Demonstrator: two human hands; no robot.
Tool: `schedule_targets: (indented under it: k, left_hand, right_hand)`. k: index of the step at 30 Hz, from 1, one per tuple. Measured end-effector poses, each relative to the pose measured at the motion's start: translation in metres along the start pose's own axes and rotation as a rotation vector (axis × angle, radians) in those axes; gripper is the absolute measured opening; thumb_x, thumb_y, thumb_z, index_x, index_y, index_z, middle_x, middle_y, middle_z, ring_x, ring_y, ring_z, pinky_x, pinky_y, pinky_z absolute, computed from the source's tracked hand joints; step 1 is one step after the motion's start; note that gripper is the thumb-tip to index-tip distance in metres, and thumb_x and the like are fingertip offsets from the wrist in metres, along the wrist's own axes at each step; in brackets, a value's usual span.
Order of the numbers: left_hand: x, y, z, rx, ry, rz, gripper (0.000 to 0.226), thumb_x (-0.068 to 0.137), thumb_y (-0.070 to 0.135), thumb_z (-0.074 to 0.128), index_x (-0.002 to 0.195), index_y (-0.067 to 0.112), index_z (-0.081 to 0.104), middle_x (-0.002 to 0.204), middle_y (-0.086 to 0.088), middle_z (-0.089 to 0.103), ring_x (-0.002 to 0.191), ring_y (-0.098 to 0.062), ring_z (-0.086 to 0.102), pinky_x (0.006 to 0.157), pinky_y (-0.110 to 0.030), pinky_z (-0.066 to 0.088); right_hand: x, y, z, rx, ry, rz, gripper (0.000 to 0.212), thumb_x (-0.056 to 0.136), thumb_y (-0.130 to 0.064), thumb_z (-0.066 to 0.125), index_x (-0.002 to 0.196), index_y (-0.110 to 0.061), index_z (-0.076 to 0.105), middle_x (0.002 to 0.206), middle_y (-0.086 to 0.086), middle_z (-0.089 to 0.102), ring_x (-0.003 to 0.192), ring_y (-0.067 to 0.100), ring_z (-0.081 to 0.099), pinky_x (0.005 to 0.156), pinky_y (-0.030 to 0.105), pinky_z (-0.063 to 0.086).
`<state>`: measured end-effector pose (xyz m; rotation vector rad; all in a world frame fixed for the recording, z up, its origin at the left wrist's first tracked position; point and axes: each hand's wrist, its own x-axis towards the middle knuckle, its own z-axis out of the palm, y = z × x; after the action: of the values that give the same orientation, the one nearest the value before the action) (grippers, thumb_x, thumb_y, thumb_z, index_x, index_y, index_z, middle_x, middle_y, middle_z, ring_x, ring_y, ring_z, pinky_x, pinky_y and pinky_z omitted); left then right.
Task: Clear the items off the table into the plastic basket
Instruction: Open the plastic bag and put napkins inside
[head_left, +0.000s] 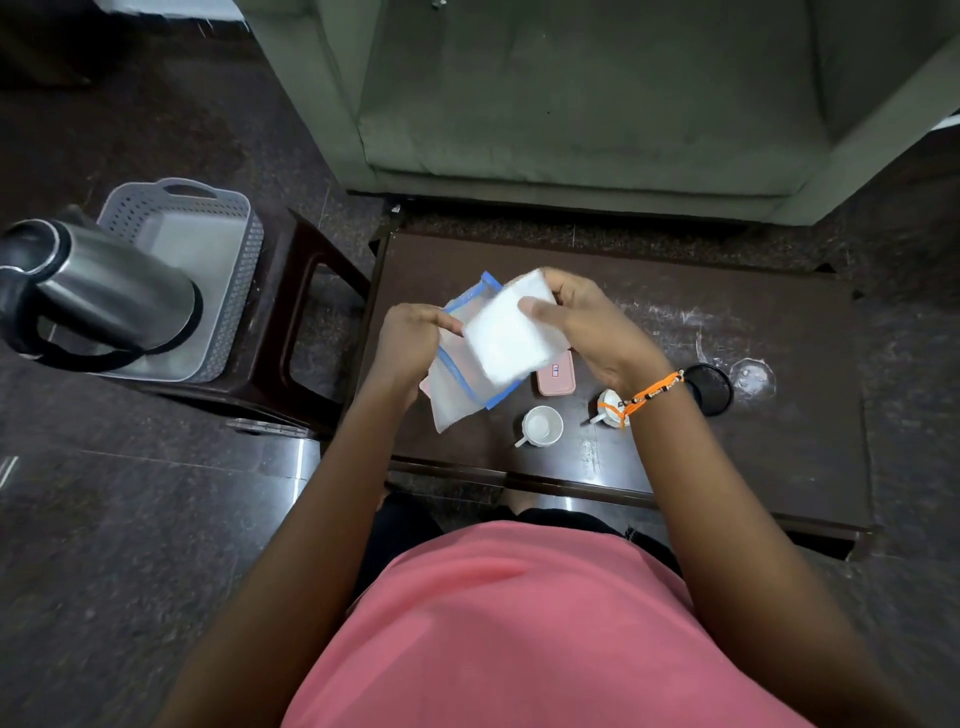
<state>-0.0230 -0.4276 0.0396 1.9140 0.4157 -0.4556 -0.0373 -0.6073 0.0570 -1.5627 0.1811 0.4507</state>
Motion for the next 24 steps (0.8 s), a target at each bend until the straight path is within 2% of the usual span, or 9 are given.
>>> schedule_targets:
  k: [2, 4, 6, 9, 12, 14, 16, 21, 24]
  left_hand:
    - [0.001, 0.007, 0.002, -0.016, -0.049, -0.123, 0.052, 0.083, 0.002, 0.046, 0.038, 0.022, 0.066, 0.086, -0.003, 0.059, 0.076, -0.017, 0.053, 0.067, -0.023, 0.043]
    - [-0.004, 0.011, 0.007, -0.059, -0.149, -0.109, 0.037, 0.085, 0.025, 0.045, 0.06, 0.023, 0.072, 0.096, -0.003, 0.063, 0.097, -0.022, 0.054, 0.088, -0.033, 0.042]
    - [-0.012, 0.01, 0.011, -0.096, -0.231, -0.066, 0.025, 0.084, 0.034, 0.054, 0.074, 0.02, 0.072, 0.109, -0.002, 0.063, 0.109, -0.02, 0.055, 0.096, -0.035, 0.041]
    - [-0.016, 0.006, 0.022, -0.04, -0.255, 0.012, 0.016, 0.083, 0.018, 0.068, 0.068, 0.014, 0.069, 0.085, 0.008, 0.059, 0.094, -0.013, 0.055, 0.086, -0.028, 0.042]
    - [-0.017, 0.008, 0.034, -0.038, -0.219, -0.027, 0.023, 0.08, 0.018, 0.072, 0.062, 0.005, 0.066, 0.054, 0.016, 0.059, 0.07, -0.008, 0.053, 0.072, -0.024, 0.042]
    - [-0.018, 0.008, 0.043, -0.073, -0.175, -0.063, 0.035, 0.079, 0.022, 0.073, 0.073, -0.011, 0.064, 0.066, 0.0, 0.061, 0.068, -0.014, 0.052, 0.067, -0.027, 0.041]
    - [-0.019, 0.008, 0.052, -0.075, -0.144, -0.083, 0.037, 0.08, 0.024, 0.072, 0.079, -0.012, 0.064, 0.073, -0.011, 0.056, 0.071, -0.018, 0.05, 0.063, -0.027, 0.04]
    - [-0.019, 0.001, 0.072, 0.033, -0.184, -0.02, 0.041, 0.085, 0.029, 0.066, 0.078, -0.011, 0.065, 0.076, -0.01, 0.045, 0.072, -0.017, 0.043, 0.062, -0.025, 0.035]
    - [-0.013, -0.008, 0.085, 0.195, -0.255, 0.049, 0.028, 0.09, 0.03, 0.059, 0.081, 0.008, 0.074, 0.081, -0.001, 0.051, 0.07, -0.001, 0.05, 0.062, -0.014, 0.036]
  right_hand:
    - [-0.001, 0.003, -0.001, -0.08, -0.064, 0.049, 0.032, 0.093, 0.002, 0.046, 0.119, -0.011, 0.059, 0.108, 0.001, 0.059, 0.087, 0.01, 0.056, 0.062, 0.012, 0.049]
    - [-0.003, 0.007, -0.003, -0.038, -0.07, 0.073, 0.034, 0.092, 0.002, 0.049, 0.122, -0.013, 0.055, 0.111, 0.0, 0.056, 0.091, 0.009, 0.054, 0.068, 0.013, 0.05]
    - [-0.004, 0.01, -0.005, 0.021, 0.008, 0.106, 0.028, 0.091, 0.001, 0.054, 0.115, -0.013, 0.052, 0.105, 0.004, 0.056, 0.088, 0.012, 0.055, 0.071, 0.021, 0.049]
    - [-0.005, 0.014, -0.007, 0.133, 0.206, 0.152, 0.02, 0.089, -0.003, 0.06, 0.103, -0.01, 0.047, 0.087, 0.003, 0.057, 0.074, 0.011, 0.057, 0.061, 0.02, 0.05]
    - [-0.012, 0.02, -0.009, 0.326, 0.355, 0.2, 0.018, 0.087, -0.013, 0.064, 0.099, -0.013, 0.051, 0.091, 0.003, 0.058, 0.07, 0.009, 0.058, 0.048, 0.014, 0.051]
    - [-0.019, 0.028, -0.01, 0.425, 0.387, 0.243, 0.027, 0.084, -0.016, 0.068, 0.107, -0.013, 0.054, 0.093, 0.002, 0.062, 0.072, 0.01, 0.061, 0.053, 0.02, 0.052]
    - [-0.025, 0.036, -0.009, 0.526, 0.408, 0.275, 0.026, 0.083, -0.01, 0.069, 0.105, -0.014, 0.056, 0.093, 0.002, 0.065, 0.073, 0.012, 0.065, 0.06, 0.025, 0.053]
    - [-0.032, 0.056, -0.012, 0.532, 0.603, 0.294, 0.029, 0.087, 0.008, 0.054, 0.112, -0.006, 0.055, 0.087, 0.005, 0.063, 0.069, 0.014, 0.061, 0.046, 0.018, 0.051]
    - [-0.035, 0.078, -0.036, 0.479, 0.759, 0.27, 0.031, 0.085, 0.012, 0.047, 0.106, -0.01, 0.054, 0.088, 0.007, 0.061, 0.072, 0.018, 0.058, 0.05, 0.023, 0.048]
